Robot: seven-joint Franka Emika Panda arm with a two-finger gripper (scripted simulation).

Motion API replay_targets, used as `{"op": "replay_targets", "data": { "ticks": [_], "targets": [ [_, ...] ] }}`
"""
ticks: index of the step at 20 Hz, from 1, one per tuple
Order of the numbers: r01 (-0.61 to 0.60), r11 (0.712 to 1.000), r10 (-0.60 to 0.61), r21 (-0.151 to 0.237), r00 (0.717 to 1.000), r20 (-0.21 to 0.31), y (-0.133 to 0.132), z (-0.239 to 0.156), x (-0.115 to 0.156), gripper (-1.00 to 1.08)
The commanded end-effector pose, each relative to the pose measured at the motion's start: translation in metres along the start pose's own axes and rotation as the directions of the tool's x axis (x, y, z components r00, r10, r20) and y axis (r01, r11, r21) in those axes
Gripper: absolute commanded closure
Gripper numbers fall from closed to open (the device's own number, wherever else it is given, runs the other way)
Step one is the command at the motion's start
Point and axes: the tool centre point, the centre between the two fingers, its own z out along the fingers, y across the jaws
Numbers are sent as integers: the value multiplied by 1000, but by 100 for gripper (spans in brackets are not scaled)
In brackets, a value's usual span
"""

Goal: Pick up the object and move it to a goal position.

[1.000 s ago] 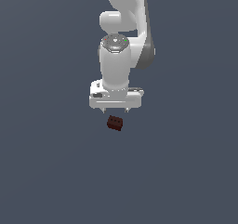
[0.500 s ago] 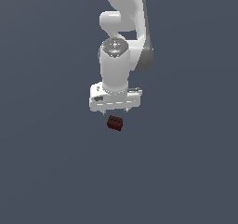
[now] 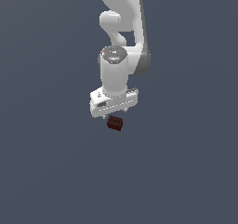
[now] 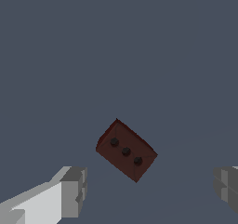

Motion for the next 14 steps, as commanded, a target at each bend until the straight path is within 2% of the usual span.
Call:
{"op": "replay_targets", "data": {
  "ticks": [1,7,14],
  "targets": [
    [69,998,-69,0,998,1,0,6,-1,-92],
    [229,973,-229,3,973,2,0,21,-5,-92],
    [409,913,-409,7,913,0,-2,37,-10,-92]
  ]
}}
